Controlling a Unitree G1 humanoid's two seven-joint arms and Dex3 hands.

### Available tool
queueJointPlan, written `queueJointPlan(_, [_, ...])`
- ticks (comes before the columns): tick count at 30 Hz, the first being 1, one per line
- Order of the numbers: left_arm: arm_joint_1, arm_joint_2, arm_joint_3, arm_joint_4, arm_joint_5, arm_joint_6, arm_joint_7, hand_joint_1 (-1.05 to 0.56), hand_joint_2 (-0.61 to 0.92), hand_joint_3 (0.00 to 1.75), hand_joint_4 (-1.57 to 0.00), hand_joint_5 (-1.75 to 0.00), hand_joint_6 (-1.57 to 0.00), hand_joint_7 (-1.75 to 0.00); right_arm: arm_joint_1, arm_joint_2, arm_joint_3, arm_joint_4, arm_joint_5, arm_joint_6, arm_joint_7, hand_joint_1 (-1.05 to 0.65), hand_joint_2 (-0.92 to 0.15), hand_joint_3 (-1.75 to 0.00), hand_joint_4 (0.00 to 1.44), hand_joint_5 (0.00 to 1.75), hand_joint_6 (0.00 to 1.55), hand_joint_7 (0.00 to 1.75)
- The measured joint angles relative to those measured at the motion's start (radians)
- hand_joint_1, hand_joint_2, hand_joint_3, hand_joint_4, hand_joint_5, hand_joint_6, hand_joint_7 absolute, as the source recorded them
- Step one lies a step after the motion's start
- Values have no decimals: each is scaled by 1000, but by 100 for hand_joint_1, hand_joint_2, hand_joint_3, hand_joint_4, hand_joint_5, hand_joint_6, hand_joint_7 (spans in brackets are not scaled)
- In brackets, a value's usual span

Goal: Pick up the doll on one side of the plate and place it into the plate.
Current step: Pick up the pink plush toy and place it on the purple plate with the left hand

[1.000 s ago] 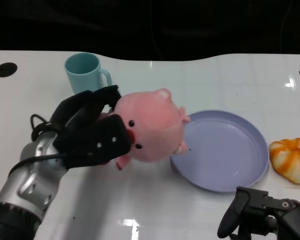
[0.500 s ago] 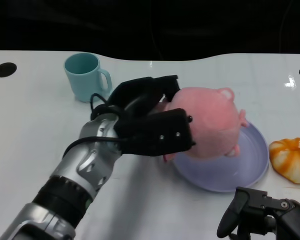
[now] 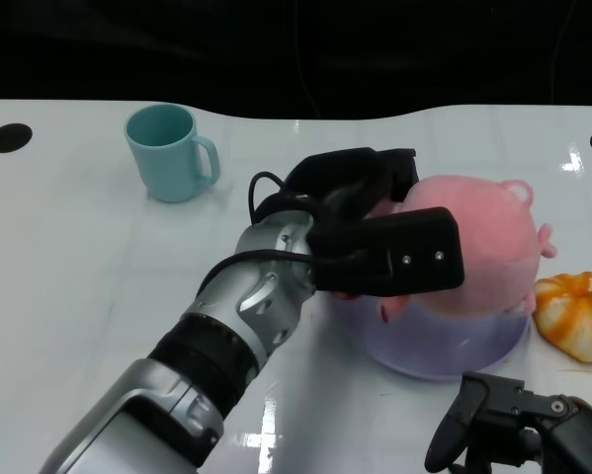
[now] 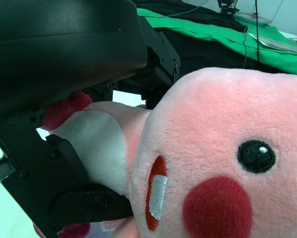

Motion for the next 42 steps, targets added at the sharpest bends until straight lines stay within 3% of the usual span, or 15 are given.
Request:
queueJointPlan(4, [-30, -30, 0, 84, -3, -3, 18, -26, 55, 96, -95, -175, -67, -175, 1, 0, 6, 0, 0, -3, -3, -22, -55, -106, 66, 171, 61, 136])
queueJointPlan(6, [-44, -38, -1, 120, -3, -5, 27, -26, 56, 91, -92, -175, -70, -153, 2, 1, 9, 0, -1, -3, -5, -22, -55, -106, 66, 171, 62, 136])
queueJointPlan(7, [-53, -41, -1, 138, -3, -4, 29, -27, 59, 78, -90, -175, -72, -140, 2, 1, 11, -1, -1, -3, -5, -22, -55, -106, 66, 171, 62, 136])
queueJointPlan(8, [-61, -44, -1, 153, -4, -5, 29, -30, 68, 52, -85, -175, -79, -109, 3, 1, 13, -2, -1, -3, -5, -22, -55, -107, 66, 172, 62, 136])
queueJointPlan(9, [-68, -46, -1, 166, -5, -5, 29, -31, 73, 38, -84, -175, -85, -92, 3, 2, 14, -3, -1, -3, -5, -22, -54, -107, 66, 172, 62, 136])
queueJointPlan(11, [-73, -51, 1, 182, -15, 1, 19, -27, 83, 18, -74, -174, -92, -46, 4, 2, 14, -4, -1, -3, -6, -23, -54, -107, 66, 171, 62, 136])
queueJointPlan(13, [-73, -58, 2, 193, -29, 18, -1, -28, 88, 13, -64, -170, -84, -22, 4, 2, 14, -5, -1, -3, -6, -22, -54, -107, 66, 171, 62, 136])
queueJointPlan(14, [-73, -59, 1, 195, -34, 22, -15, -42, 91, 20, -34, -118, -61, -9, 4, 2, 13, -5, -1, -3, -6, -22, -54, -107, 66, 171, 62, 136])
queueJointPlan(15, [-74, -58, -3, 195, -34, 24, -33, -49, 91, 23, -25, -89, -50, -5, 5, 2, 12, -5, -1, -3, -6, -22, -54, -107, 66, 170, 62, 136])
queueJointPlan(17, [-74, -51, -20, 193, -28, 27, -63, -67, 92, 31, -8, -49, -27, -1, 4, 1, 11, -5, -1, -3, -6, -22, -54, -107, 66, 170, 62, 136])
queueJointPlan(19, [-74, -43, -46, 182, -10, 28, -80, -80, 92, 39, -2, -25, -14, -1, 4, 1, 9, -5, 0, -3, -6, -21, -54, -107, 67, 170, 62, 136])
queueJointPlan(23, [-74, -25, -87, 145, 18, 30, -97, -93, 92, 53, 0, -3, -6, 0, 4, 1, 5, -5, 2, -3, -5, -21, -54, -106, 67, 170, 63, 136])
queueJointPlan(31, [-70, 5, -103, 60, 21, 30, -114, -103, 92, 64, 0, 0, 0, 0, 4, 0, -1, -5, 3, -3, -5, -20, -54, -107, 67, 170, 62, 137])
queueJointPlan(42, [43, 109, -93, -222, 9, 39, -186, -105, 92, 65, 0, 0, 0, 0, 3, -3, -12, -5, 6, -5, -1, -21, -54, -108, 66, 171, 61, 137])
